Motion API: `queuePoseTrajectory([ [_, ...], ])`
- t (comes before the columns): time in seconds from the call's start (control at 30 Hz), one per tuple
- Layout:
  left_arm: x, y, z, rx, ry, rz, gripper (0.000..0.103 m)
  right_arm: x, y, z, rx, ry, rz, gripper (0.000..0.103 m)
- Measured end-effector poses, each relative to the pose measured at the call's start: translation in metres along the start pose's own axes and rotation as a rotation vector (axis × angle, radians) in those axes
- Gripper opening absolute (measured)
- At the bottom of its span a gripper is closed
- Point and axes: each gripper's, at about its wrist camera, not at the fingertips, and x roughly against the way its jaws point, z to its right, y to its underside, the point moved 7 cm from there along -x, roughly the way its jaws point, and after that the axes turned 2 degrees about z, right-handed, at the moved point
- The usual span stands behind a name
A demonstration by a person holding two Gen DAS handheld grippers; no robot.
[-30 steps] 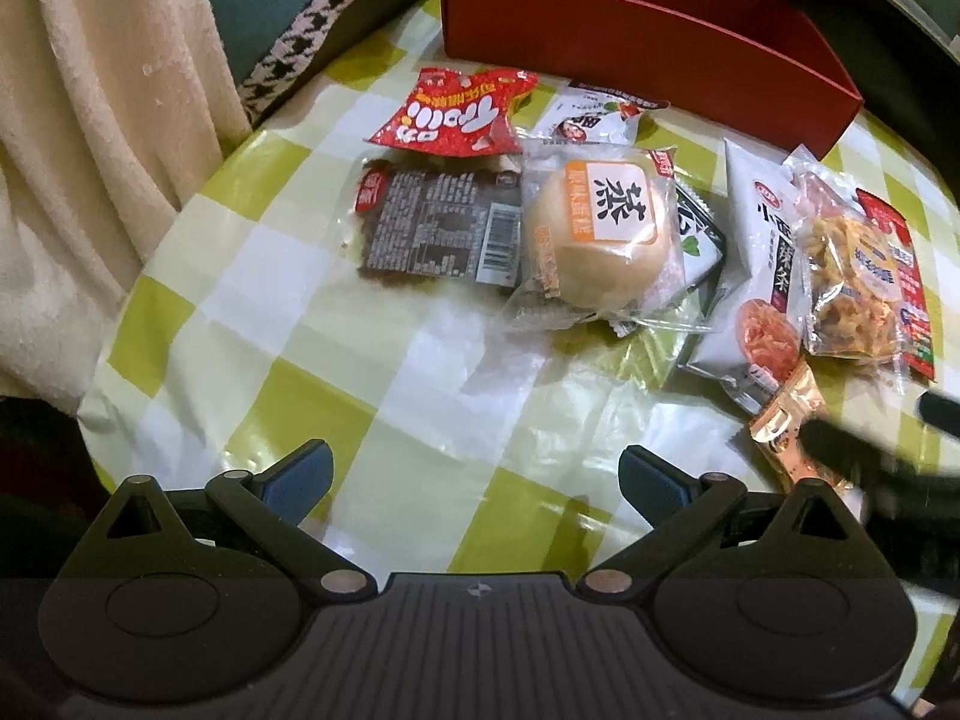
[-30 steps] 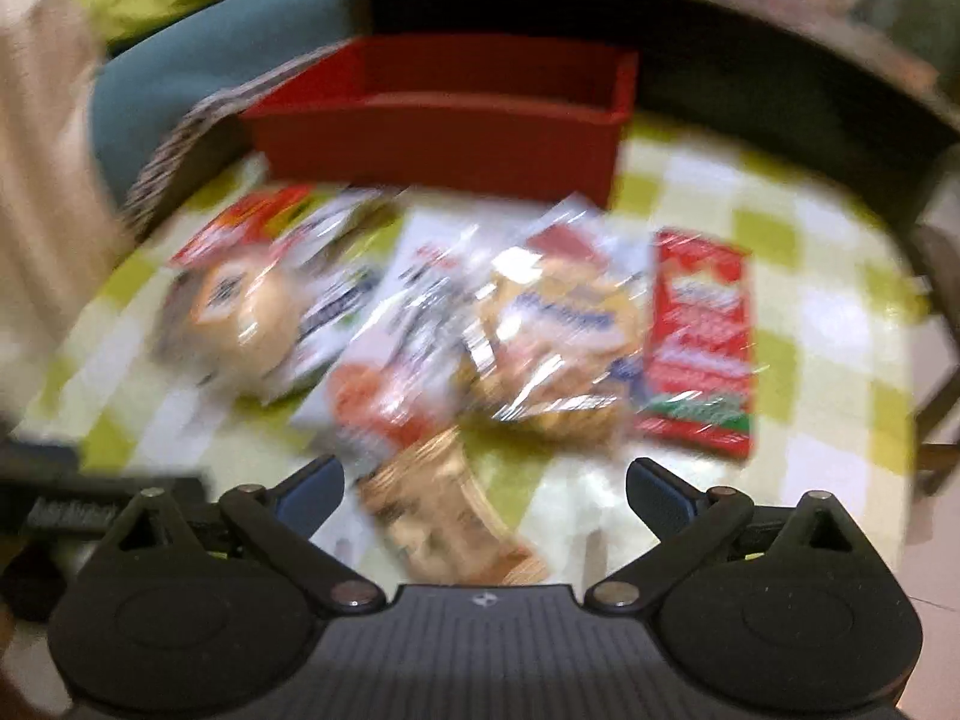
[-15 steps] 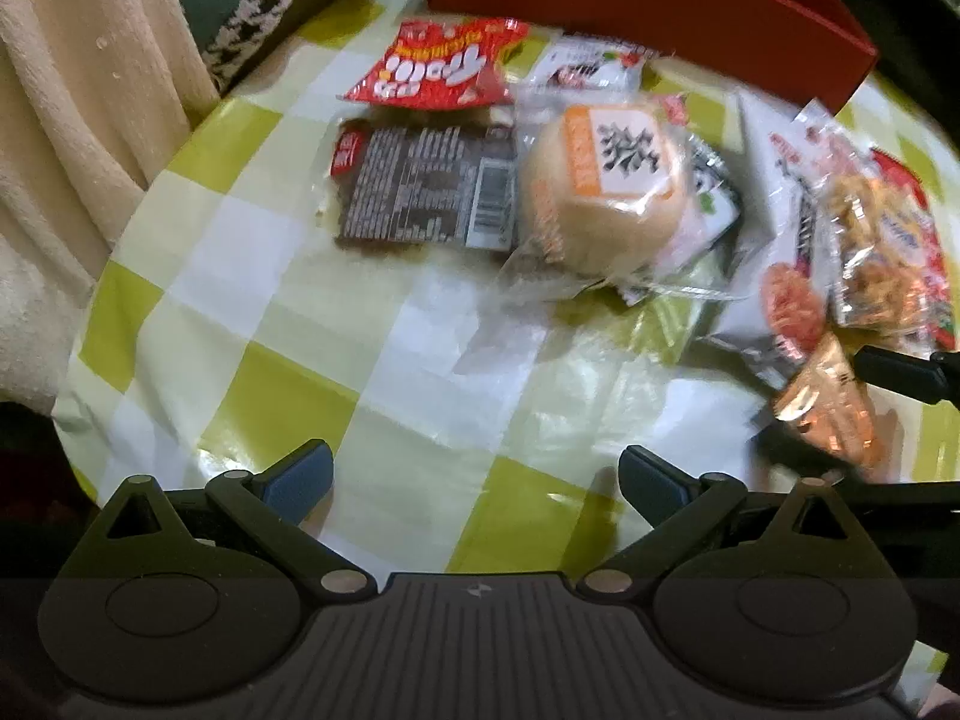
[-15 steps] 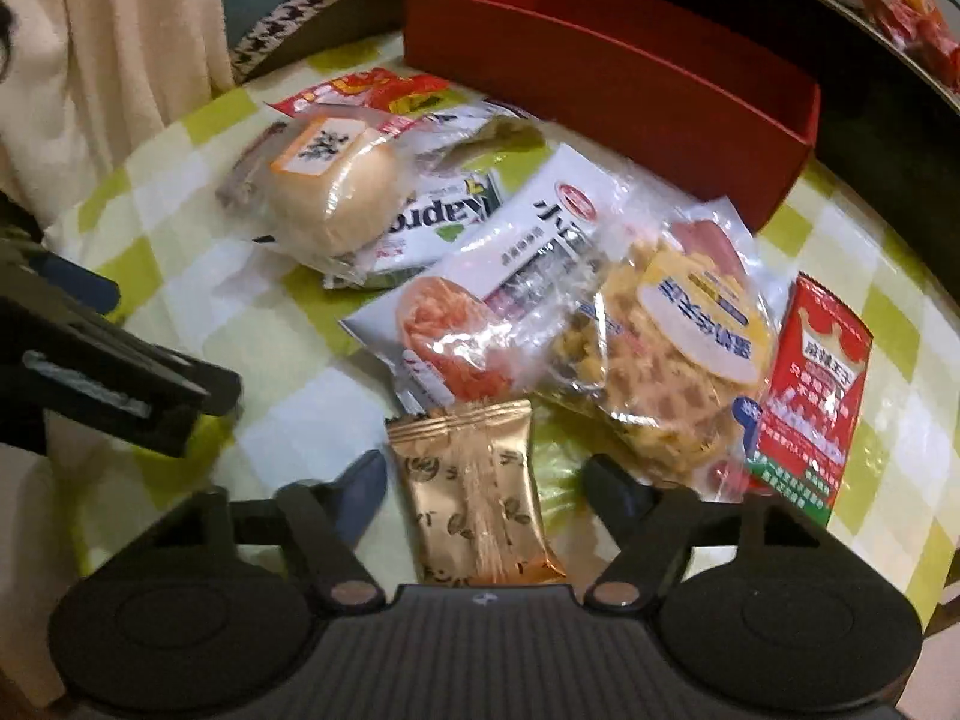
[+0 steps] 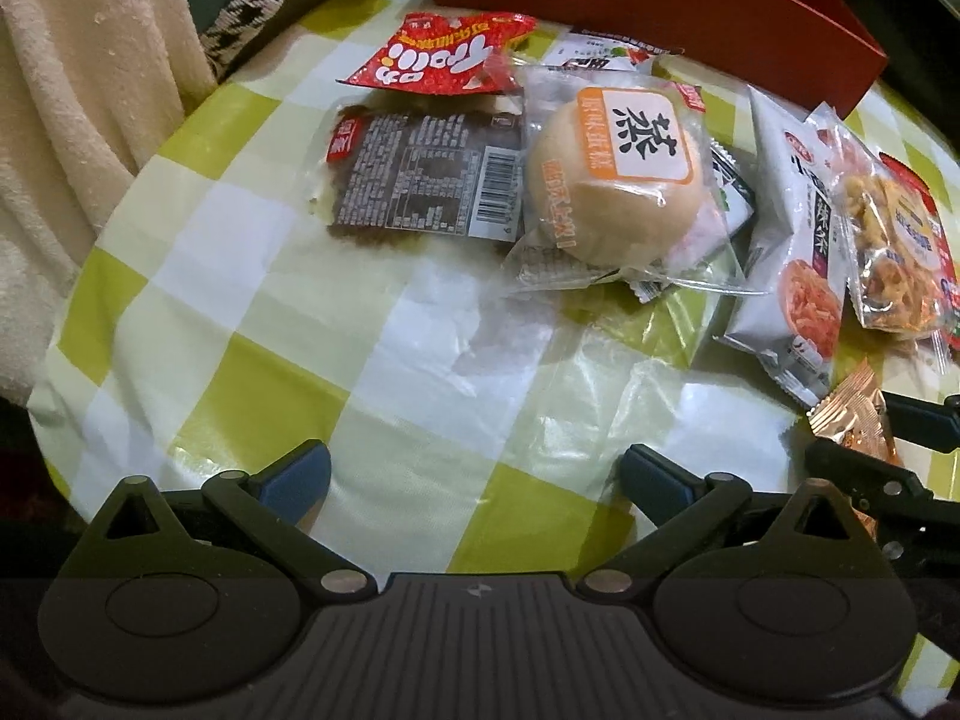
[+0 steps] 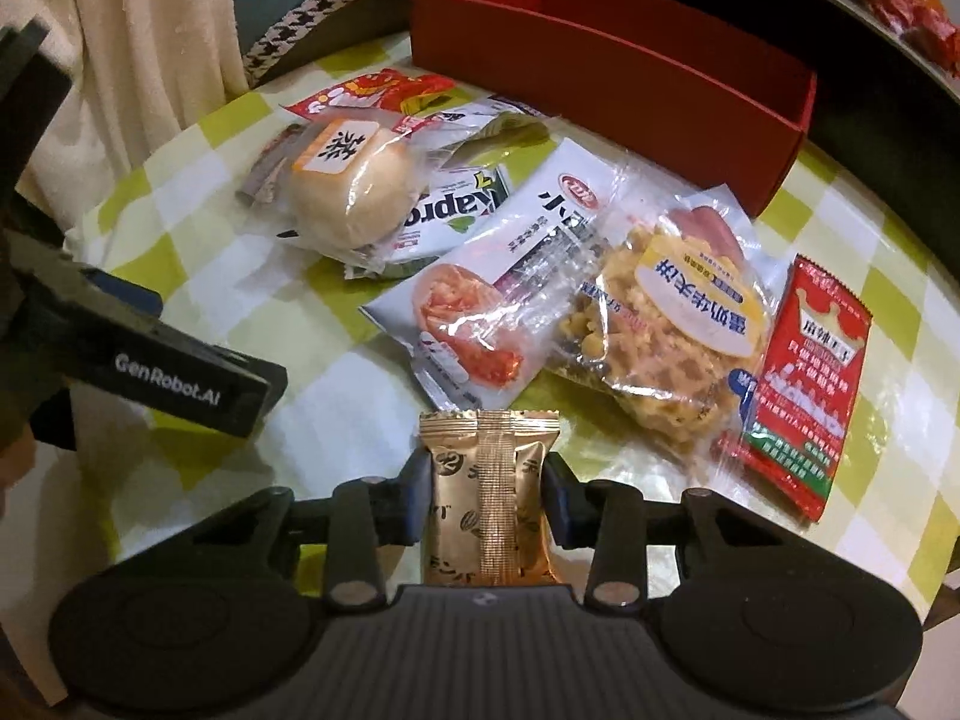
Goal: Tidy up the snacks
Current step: 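Grasp the gold cookie packet with the right gripper while the left gripper grasps the round bun packet, then carry both packets into the red box and open both grippers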
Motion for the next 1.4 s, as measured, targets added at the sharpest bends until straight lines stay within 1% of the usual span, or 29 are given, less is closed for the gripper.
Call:
queuePoseTrajectory([
  [0.2,-0.003,-0.003,0.005,0.021,0.004,-0.030,0.102,0.002,0.003,0.003,-0.024,-0.010,0.005,0.050],
  [0.23,0.001,-0.006,0.005,0.034,0.004,-0.034,0.095,0.002,0.003,0.004,-0.029,-0.011,0.005,0.050],
  [0.27,0.006,-0.009,0.004,0.047,0.003,-0.018,0.090,0.003,0.004,0.005,-0.038,-0.014,0.004,0.050],
  [0.3,0.014,-0.015,0.003,0.057,0.024,-0.002,0.087,0.004,0.004,0.007,-0.045,-0.019,0.004,0.050],
  [0.37,0.023,-0.028,0.005,0.095,0.038,0.026,0.091,0.004,0.004,0.009,-0.067,-0.027,0.003,0.050],
  [0.4,0.027,-0.035,0.007,0.096,0.047,0.045,0.092,0.004,0.004,0.011,-0.077,-0.029,-0.001,0.050],
  [0.43,0.032,-0.044,0.012,0.076,0.055,0.070,0.092,0.004,0.004,0.012,-0.084,-0.029,-0.001,0.050],
  [0.47,0.038,-0.051,0.016,0.064,0.045,0.093,0.092,0.003,0.004,0.013,-0.089,-0.030,-0.003,0.051],
  [0.5,0.043,-0.058,0.019,0.058,0.034,0.121,0.096,0.003,0.004,0.014,-0.097,-0.034,-0.003,0.051],
  [0.53,0.048,-0.066,0.023,0.052,0.028,0.146,0.103,0.003,0.004,0.015,-0.103,-0.037,-0.003,0.051],
  [0.6,0.049,-0.081,0.033,0.021,0.005,0.181,0.103,0.003,0.004,0.016,-0.114,-0.040,-0.005,0.051],
  [0.67,0.038,-0.094,0.040,0.003,-0.027,0.168,0.103,0.002,0.002,0.016,-0.119,-0.044,-0.005,0.051],
  [0.73,0.023,-0.100,0.040,0.006,-0.057,0.125,0.103,0.000,-0.001,0.017,-0.125,-0.045,-0.006,0.051],
  [0.8,0.008,-0.101,0.036,0.006,-0.081,0.090,0.103,-0.002,-0.002,0.017,-0.125,-0.043,-0.007,0.051],
  [0.83,0.001,-0.101,0.034,0.018,-0.087,0.073,0.101,-0.002,-0.003,0.017,-0.124,-0.043,-0.006,0.051],
  [0.9,-0.005,-0.100,0.029,0.063,-0.061,0.059,0.099,-0.004,-0.004,0.015,-0.120,-0.039,-0.012,0.051],
  [0.97,-0.004,-0.102,0.024,0.108,-0.019,0.036,0.088,-0.003,-0.004,0.015,-0.111,-0.037,-0.017,0.051],
  [1.0,-0.002,-0.101,0.022,0.117,0.000,0.022,0.072,-0.003,-0.004,0.016,-0.107,-0.035,-0.021,0.051],
  [1.03,0.001,-0.102,0.023,0.109,-0.005,0.010,0.067,-0.002,-0.005,0.017,-0.108,-0.029,-0.019,0.050],
  [1.07,0.008,-0.101,0.026,0.090,-0.029,0.008,0.067,-0.002,-0.005,0.019,-0.110,-0.023,-0.015,0.050],
  [1.1,0.015,-0.099,0.026,0.069,-0.050,0.022,0.066,-0.001,-0.004,0.021,-0.118,-0.022,-0.013,0.050],
  [1.13,0.022,-0.097,0.027,0.056,-0.055,0.040,0.066,0.000,-0.002,0.025,-0.135,-0.019,-0.012,0.050],
  [1.3,0.043,-0.072,0.031,0.047,-0.030,0.069,0.066,0.014,0.007,0.037,-0.171,0.018,0.026,0.050],
  [1.4,0.050,-0.053,0.031,0.034,-0.036,0.054,0.065,0.025,0.006,0.034,-0.174,0.028,0.059,0.050],
])
